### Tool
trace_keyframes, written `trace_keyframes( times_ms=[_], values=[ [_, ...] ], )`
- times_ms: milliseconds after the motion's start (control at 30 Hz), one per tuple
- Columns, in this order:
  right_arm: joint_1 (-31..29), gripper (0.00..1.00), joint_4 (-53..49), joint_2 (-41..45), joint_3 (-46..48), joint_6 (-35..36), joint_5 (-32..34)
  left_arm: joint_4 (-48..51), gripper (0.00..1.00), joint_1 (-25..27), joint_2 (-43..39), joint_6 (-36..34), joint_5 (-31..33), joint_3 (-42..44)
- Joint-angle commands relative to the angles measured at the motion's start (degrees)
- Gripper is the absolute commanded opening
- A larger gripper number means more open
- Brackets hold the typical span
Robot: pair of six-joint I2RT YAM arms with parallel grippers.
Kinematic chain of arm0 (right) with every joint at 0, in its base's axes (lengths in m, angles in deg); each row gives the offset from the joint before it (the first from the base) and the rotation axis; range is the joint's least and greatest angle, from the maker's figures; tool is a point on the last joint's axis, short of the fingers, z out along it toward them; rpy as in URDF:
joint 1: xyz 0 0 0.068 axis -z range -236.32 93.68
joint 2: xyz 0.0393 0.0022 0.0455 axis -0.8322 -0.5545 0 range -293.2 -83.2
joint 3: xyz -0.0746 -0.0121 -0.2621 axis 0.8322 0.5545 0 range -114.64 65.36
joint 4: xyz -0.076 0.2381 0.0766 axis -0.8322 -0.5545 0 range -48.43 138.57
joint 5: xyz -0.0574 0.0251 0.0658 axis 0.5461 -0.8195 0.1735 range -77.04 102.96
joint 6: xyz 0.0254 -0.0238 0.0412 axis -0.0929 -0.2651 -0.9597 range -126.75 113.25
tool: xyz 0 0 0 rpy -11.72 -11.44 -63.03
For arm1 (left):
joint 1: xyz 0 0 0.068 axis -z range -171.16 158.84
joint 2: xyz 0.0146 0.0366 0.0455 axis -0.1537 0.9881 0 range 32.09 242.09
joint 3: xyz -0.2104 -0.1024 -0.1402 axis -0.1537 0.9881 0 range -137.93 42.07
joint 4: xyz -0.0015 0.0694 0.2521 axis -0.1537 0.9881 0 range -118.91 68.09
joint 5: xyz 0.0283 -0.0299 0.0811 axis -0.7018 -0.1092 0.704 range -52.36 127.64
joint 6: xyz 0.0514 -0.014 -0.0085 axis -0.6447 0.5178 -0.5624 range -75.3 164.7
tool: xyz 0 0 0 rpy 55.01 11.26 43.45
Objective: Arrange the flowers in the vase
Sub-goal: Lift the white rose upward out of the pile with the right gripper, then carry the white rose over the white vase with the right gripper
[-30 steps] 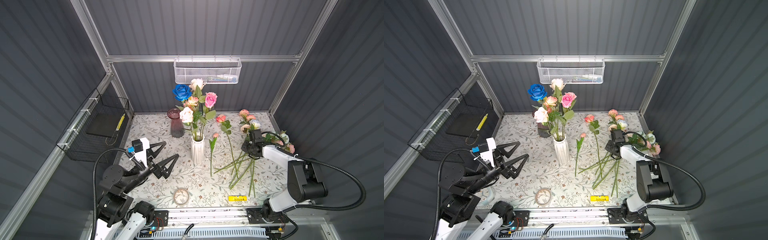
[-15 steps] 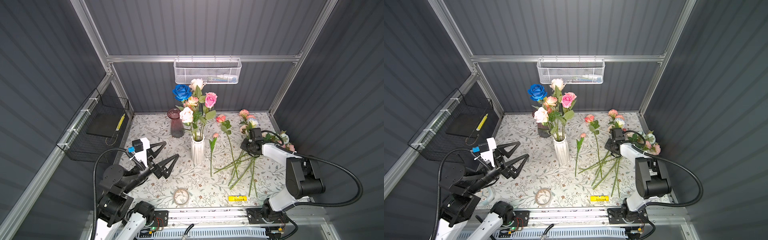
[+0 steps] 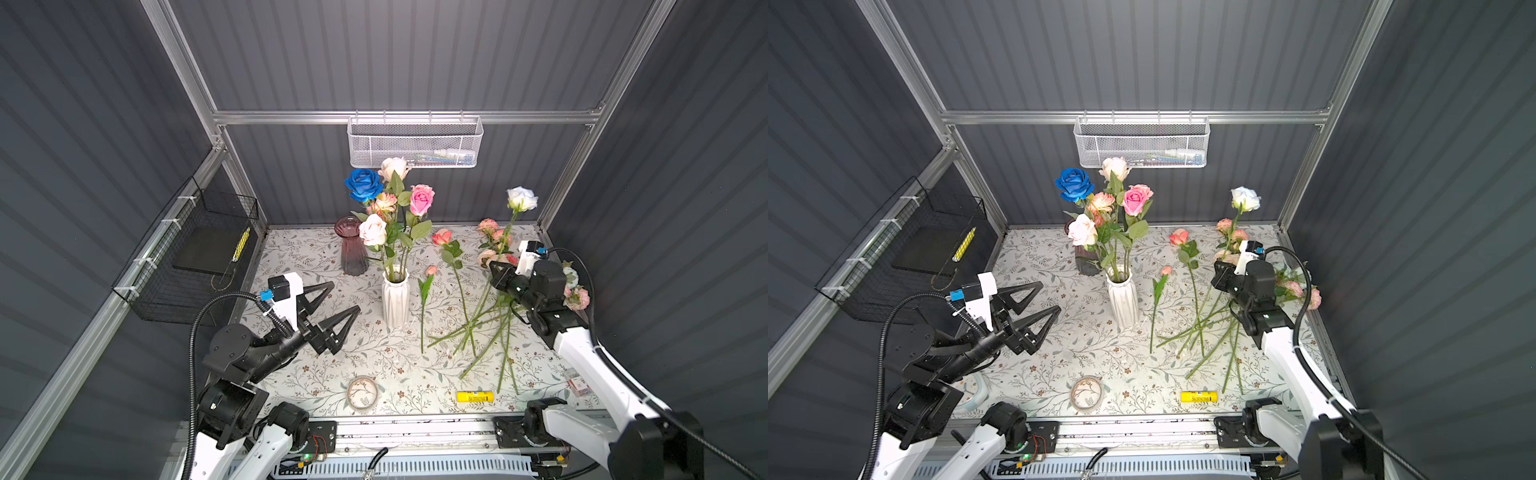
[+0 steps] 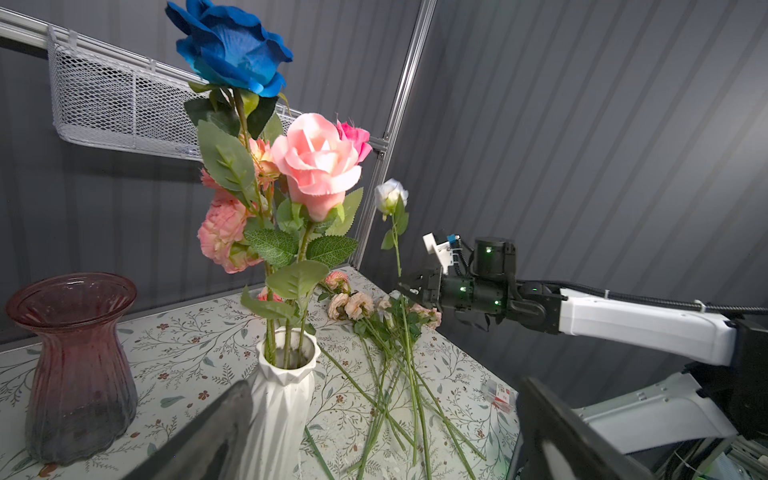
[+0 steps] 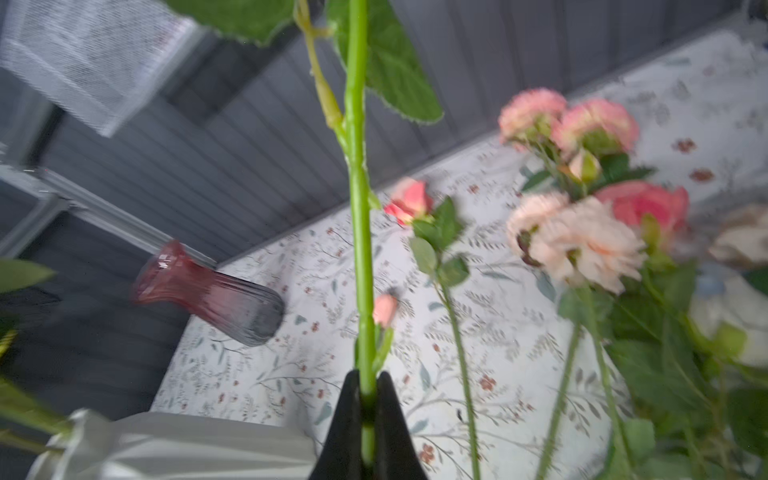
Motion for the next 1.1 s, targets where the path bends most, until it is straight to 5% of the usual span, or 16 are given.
trace_keyframes(
  times_ms=[0, 233, 500, 1067],
  values=[
    [-3.8, 0.00, 3.9, 5.9, -1.9, 3.0, -4.0, 0.2, 1.00, 0.1, 0.4, -1.2, 0.0, -2.3],
    [-17.6, 0.00, 2.2, 10.4, -11.7, 11.4, -3.3, 0.5, 1.00, 0.1, 0.8, -1.5, 0.4, -3.2],
    [-29.6, 0.00, 9.3, 2.7, -25.8, 19.0, -4.5, 0.6, 1.00, 0.1, 1.3, -1.2, 0.5, -4.2],
    [-33.7, 0.00, 22.9, -21.6, -41.4, 29.5, 3.0, 0.6, 1.00, 0.1, 2.6, -0.2, 0.3, -6.2]
  ],
)
